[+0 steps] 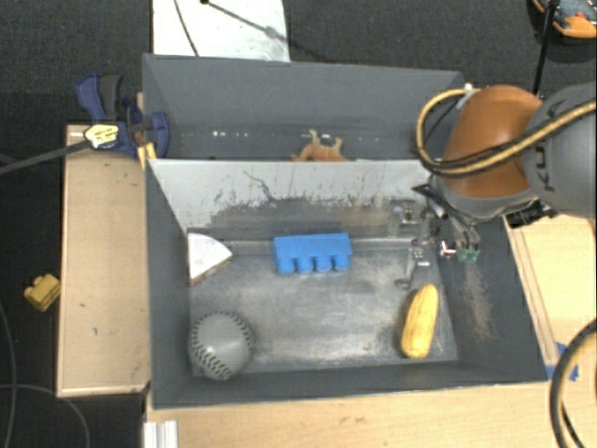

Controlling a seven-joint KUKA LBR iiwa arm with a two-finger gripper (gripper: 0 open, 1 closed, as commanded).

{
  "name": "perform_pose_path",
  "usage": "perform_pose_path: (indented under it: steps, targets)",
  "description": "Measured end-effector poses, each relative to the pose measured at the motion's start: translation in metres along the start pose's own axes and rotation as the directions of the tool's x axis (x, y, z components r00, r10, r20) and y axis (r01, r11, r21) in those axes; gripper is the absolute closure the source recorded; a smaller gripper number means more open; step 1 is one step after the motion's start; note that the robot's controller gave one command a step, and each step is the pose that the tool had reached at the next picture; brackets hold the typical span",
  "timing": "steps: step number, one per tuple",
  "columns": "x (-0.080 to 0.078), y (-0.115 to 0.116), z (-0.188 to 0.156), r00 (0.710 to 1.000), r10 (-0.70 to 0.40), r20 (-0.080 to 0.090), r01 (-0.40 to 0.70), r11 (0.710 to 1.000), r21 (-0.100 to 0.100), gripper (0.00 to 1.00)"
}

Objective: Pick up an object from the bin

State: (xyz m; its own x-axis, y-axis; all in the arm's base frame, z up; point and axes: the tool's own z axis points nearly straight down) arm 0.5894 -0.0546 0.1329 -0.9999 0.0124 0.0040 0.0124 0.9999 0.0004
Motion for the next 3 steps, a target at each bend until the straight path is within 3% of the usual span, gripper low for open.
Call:
perform_pose_path:
  steps: [1, 2, 3]
  targets:
    - [-0.002, 0.0, -0.005, 1.0, -0.001, 0.007, 0.001, 1.0, 0.0, 0.0]
    - [0.017, -0.04, 0.026, 0.995, -0.099, 0.01, 0.099, 0.995, 0.001, 0.0]
    - [0.014, -0.055, 0.049, 0.999, -0.036, 0.006, 0.036, 0.999, 0.003, 0.0]
